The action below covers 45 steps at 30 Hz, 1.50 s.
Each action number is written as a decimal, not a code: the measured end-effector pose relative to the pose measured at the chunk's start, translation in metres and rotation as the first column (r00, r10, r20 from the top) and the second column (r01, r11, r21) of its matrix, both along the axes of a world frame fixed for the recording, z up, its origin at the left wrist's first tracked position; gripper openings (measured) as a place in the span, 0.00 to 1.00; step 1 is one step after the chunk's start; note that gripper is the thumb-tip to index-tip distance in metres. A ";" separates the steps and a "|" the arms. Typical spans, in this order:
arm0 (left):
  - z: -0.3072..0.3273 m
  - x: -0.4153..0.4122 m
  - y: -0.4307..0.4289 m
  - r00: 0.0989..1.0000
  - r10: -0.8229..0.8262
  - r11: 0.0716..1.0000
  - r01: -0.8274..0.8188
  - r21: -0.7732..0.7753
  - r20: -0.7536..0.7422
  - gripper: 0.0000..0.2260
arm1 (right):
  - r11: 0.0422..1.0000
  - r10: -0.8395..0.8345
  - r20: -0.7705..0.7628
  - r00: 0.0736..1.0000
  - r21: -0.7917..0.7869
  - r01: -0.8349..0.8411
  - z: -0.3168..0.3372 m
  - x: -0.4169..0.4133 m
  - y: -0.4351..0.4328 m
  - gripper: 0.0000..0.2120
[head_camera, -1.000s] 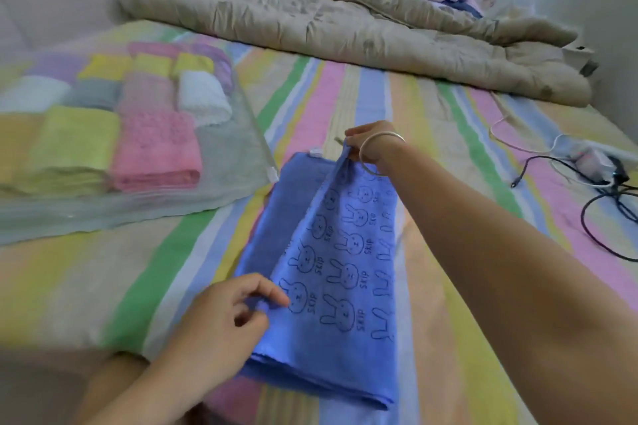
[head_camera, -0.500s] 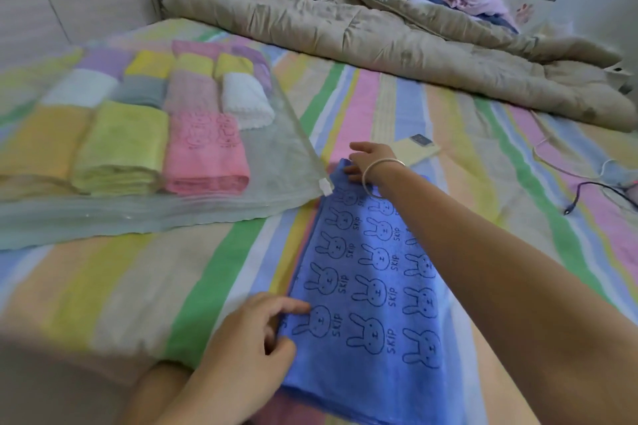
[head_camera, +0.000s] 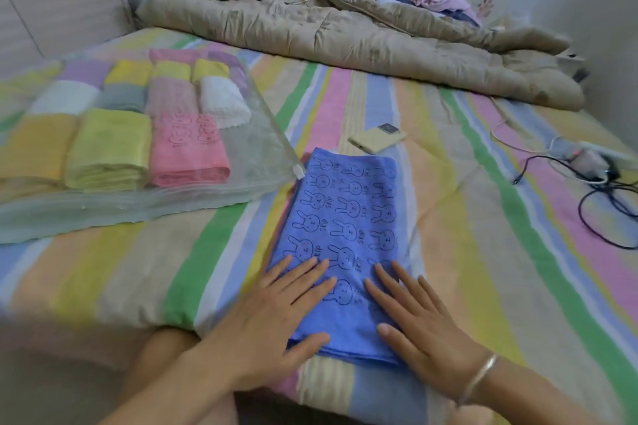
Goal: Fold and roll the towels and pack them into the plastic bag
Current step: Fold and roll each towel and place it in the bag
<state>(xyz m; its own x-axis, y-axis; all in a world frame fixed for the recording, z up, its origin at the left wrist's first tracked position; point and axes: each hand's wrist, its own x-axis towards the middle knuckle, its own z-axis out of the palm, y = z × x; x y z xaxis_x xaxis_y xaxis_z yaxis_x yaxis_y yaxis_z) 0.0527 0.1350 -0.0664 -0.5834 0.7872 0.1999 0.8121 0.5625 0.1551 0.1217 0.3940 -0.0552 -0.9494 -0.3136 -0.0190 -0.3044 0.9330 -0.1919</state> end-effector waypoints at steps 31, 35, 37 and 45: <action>0.049 0.043 0.005 0.834 -0.134 0.611 -0.356 0.707 0.535 0.12 | 0.610 -0.309 -0.128 0.942 -0.787 0.093 0.055 0.059 0.017 0.06; 0.037 0.024 0.030 0.797 0.045 0.633 -0.489 0.600 0.602 0.15 | 0.431 -0.449 0.090 0.889 -0.850 0.303 0.042 0.044 0.016 0.10; 0.022 0.007 0.038 0.744 0.184 0.649 -0.583 0.489 0.643 0.19 | 0.352 -0.509 0.201 0.837 -0.839 0.416 0.029 0.029 0.016 0.09; 0.017 0.000 0.046 0.660 0.591 0.678 -0.718 0.158 0.464 0.14 | 0.344 -0.643 0.381 0.665 -0.631 0.695 -0.007 -0.004 0.025 0.20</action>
<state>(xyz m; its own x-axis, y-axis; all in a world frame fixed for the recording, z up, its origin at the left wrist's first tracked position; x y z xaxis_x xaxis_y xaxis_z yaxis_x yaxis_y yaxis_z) 0.0522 0.1815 -0.0493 -0.9944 0.1019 0.0278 0.0981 0.7937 0.6004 0.1175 0.4192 -0.0625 -0.8541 0.4893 -0.1764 0.3933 0.3858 -0.8345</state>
